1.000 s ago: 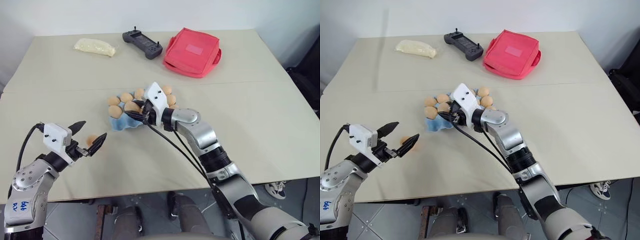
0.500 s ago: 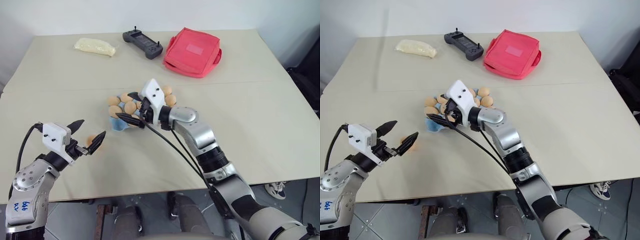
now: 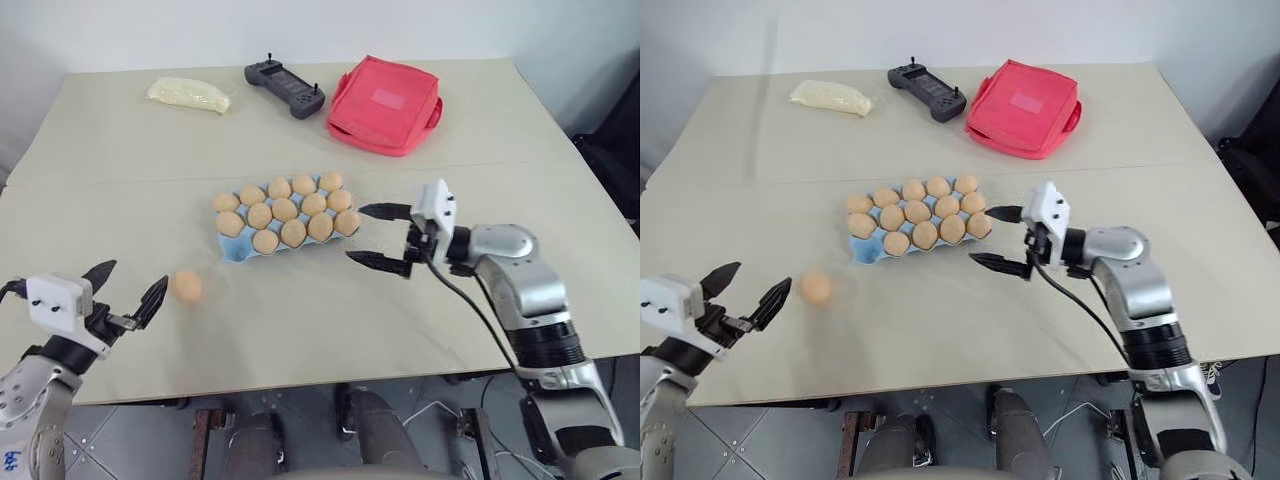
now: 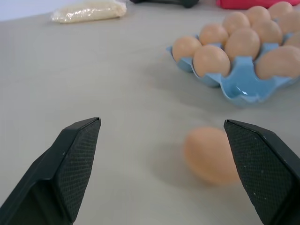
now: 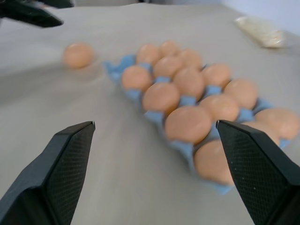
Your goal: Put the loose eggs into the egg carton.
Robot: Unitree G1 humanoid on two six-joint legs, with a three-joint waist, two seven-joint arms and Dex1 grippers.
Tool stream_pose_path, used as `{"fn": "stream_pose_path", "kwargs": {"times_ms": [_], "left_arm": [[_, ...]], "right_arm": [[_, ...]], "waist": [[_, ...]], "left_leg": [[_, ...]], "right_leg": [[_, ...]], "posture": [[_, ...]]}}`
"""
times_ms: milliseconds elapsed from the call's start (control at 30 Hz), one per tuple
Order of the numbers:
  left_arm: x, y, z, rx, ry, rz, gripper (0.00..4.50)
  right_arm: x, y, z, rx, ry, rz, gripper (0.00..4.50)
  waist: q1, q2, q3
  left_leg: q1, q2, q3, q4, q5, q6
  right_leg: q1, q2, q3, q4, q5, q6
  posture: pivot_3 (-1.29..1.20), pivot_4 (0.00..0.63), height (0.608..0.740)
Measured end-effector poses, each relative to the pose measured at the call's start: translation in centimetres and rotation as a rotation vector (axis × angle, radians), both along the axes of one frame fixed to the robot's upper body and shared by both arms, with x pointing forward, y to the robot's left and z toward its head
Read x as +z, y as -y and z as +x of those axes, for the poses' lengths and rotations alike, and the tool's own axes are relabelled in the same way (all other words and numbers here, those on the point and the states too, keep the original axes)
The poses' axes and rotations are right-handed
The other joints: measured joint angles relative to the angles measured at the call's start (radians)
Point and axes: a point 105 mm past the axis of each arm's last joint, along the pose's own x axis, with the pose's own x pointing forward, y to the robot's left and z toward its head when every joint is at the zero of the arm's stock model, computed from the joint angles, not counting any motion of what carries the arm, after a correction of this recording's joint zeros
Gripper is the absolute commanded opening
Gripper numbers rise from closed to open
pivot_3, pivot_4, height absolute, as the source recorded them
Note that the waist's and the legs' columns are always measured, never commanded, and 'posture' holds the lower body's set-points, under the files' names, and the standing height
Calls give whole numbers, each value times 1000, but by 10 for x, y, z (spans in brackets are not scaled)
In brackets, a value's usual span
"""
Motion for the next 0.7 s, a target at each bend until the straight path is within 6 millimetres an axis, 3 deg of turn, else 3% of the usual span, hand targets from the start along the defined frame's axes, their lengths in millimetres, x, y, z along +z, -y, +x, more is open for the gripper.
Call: {"fn": "stream_pose_path", "kwargs": {"times_ms": [267, 333, 467, 533, 567, 700], "left_arm": [[-24, -1, -38, 33, -121, -38, 4500], [-22, 1, -39, 34, -107, -39, 4500], [-10, 7, -31, 35, -53, -13, 4500], [-4, 13, -20, 26, -14, -10, 4500], [-3, 16, -16, 21, -6, -13, 4500], [-2, 28, 5, -15, 8, -20, 4500]], "right_arm": [[-10, 21, -17, 111, -73, -75, 4323], [-12, 24, -14, 106, -83, -74, 4323], [-8, 25, -6, 99, -66, -77, 4323], [-6, 21, -4, 109, -53, -75, 4323], [-7, 19, -4, 114, -50, -74, 4323], [-7, 14, -1, 119, -51, -62, 4323]], "waist": [[1, -1, 1], [1, -1, 1], [1, -2, 1], [2, -2, 1], [2, -2, 1], [4, -2, 1]], "left_leg": [[-1, 0, -1, 0, -2, -2], [-2, -1, -2, 0, -2, -2], [-2, -2, -1, 0, -1, 0], [-2, -2, -1, 0, -1, 2], [-2, -2, -1, 0, 0, 3], [-2, -2, 0, 0, 1, 4]], "right_leg": [[2, 1, 0, -9, 0, -1], [2, 1, 1, -13, -5, -13], [3, 1, 3, -14, -3, -11], [3, 2, 3, -14, -1, -8], [3, 2, 3, -13, 4, 2], [2, 4, 3, -12, 5, 3]], "posture": [[0, 150, 740], [0, 150, 740], [0, 150, 740], [0, 150, 740], [0, 150, 740], [0, 150, 740]]}}
